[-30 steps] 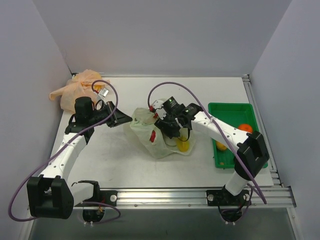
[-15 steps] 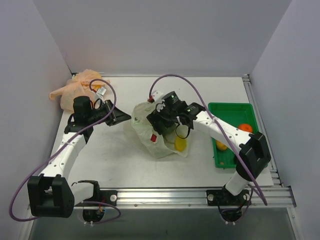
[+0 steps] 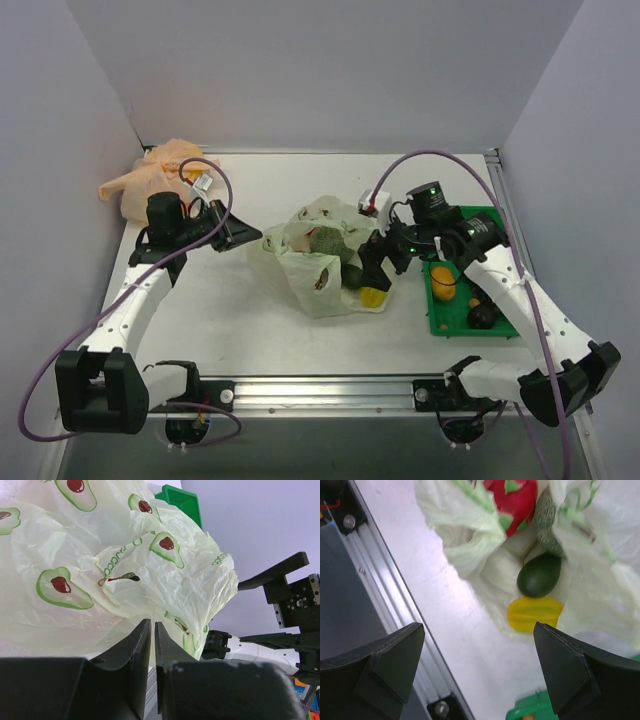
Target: Place the fake fruits into the plastic bag and tie a complex knot
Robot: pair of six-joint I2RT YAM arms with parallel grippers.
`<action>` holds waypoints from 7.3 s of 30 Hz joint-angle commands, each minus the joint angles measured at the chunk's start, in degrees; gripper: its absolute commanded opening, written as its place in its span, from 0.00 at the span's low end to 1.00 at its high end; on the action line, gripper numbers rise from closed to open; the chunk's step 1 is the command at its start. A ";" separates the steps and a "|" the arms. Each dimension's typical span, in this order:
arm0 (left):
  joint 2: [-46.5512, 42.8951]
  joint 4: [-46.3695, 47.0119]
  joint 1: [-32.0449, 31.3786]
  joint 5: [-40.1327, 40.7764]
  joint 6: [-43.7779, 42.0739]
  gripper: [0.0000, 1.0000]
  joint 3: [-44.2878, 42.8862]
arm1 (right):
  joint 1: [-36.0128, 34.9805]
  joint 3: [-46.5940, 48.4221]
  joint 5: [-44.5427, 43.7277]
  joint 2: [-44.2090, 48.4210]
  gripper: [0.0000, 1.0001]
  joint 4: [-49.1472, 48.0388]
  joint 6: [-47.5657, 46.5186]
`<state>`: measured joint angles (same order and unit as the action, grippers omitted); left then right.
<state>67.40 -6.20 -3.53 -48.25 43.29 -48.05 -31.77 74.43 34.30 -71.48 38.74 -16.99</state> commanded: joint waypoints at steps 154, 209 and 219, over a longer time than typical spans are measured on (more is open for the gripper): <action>-5.08 -9.29 15.57 -16.06 -27.11 0.97 -23.84 | -13.49 -1.13 -11.90 -6.23 0.88 -3.15 -0.23; -10.97 -23.42 -1.74 -8.79 -59.46 0.98 -16.90 | 33.97 -4.03 24.40 -23.52 0.49 -10.00 40.19; -9.48 -23.60 -3.50 -9.14 -60.51 0.97 -18.12 | 34.05 -5.35 26.25 -21.60 0.00 -9.91 39.49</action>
<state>57.52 -30.26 -5.80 -56.93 -15.53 -63.26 2.20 69.58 58.57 -95.26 28.03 22.92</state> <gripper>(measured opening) 0.974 0.035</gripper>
